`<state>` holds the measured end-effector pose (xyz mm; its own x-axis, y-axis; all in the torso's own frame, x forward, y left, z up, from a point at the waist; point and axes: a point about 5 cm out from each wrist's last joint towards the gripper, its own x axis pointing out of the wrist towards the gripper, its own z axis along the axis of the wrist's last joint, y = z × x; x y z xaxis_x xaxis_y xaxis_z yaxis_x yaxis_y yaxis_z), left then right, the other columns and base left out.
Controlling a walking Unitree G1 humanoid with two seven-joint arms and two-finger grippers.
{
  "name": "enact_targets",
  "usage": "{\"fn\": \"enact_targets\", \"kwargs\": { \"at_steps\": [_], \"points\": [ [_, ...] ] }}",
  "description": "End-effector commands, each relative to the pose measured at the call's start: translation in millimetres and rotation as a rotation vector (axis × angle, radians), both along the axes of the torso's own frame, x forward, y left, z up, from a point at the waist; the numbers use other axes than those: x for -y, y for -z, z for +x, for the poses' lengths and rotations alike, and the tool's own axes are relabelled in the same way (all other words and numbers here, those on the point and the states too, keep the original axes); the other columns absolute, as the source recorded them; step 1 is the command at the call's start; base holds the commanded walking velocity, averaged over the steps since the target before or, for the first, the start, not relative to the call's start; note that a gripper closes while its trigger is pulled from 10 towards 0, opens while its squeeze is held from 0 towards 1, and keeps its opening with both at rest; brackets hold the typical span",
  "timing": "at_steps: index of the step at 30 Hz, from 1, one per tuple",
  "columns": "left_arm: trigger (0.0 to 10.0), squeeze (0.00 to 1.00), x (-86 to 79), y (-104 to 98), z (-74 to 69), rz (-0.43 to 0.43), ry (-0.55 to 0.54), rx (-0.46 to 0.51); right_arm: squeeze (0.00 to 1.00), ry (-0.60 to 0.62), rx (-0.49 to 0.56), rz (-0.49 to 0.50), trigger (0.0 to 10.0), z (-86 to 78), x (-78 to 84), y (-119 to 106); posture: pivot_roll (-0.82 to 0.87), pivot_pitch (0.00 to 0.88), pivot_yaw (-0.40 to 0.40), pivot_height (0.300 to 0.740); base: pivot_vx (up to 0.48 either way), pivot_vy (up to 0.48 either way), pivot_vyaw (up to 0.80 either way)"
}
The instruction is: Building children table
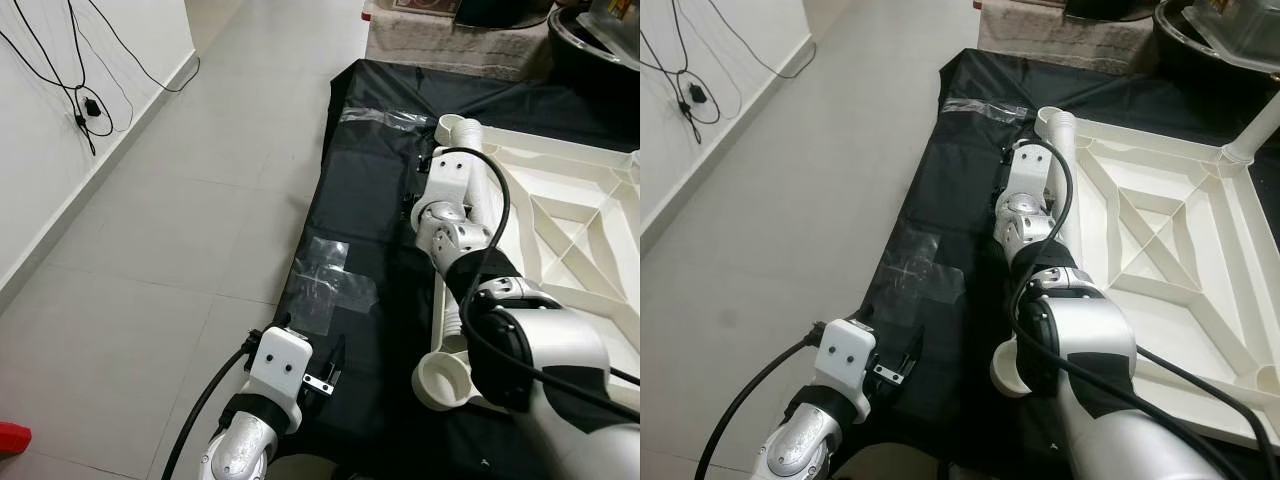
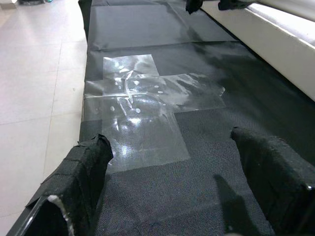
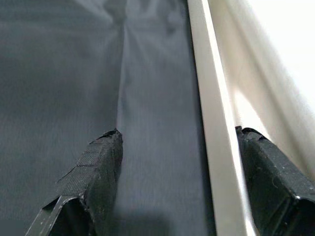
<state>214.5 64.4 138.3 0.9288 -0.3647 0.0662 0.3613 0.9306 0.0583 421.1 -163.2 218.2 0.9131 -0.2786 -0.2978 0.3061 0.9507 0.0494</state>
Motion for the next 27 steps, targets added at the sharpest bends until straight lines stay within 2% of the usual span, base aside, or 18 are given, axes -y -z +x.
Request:
{"fn": "enact_targets", "kwargs": {
  "at_steps": [1,8,9,10,14,27],
  "points": [
    [10.0,0.00,1.3,1.4,-3.3,-0.003,0.002,-0.014,0.00,0.001,-0.064,0.033,10.0,-3.5,1.5,15.1,0.07,0.232,-0.096,0.740,0.000,0.000,0.00],
    [10.0,0.00,1.8,2.3,-2.7,0.001,0.000,-0.016,0.00,-0.003,-0.089,0.090,10.0,-4.2,3.4,17.3,0.07,0.224,-0.098,0.740,0.000,0.000,0.00],
    [10.0,0.00,1.8,2.6,-2.7,0.000,0.000,-0.015,0.00,-0.025,-0.093,0.092,5.3,-4.0,3.6,16.8,0.07,0.220,-0.100,0.740,0.000,0.000,0.00],
    [10.0,0.00,1.6,2.9,-2.8,0.001,-0.001,-0.015,0.00,-0.035,-0.097,0.095,0.0,-4.1,4.1,17.0,0.07,0.218,-0.101,0.740,0.000,0.000,0.00],
    [10.0,0.00,1.1,3.8,-2.9,0.004,-0.005,-0.016,0.00,-0.033,-0.102,0.100,0.0,-4.4,6.2,17.4,0.07,0.217,-0.102,0.740,0.000,0.000,0.00],
    [10.0,0.00,-0.2,3.0,-0.2,0.006,-0.019,-0.008,0.00,-0.086,-0.105,0.024,0.0,-4.1,11.4,15.2,0.07,0.220,-0.096,0.740,0.000,0.000,0.00]
  ]
}}
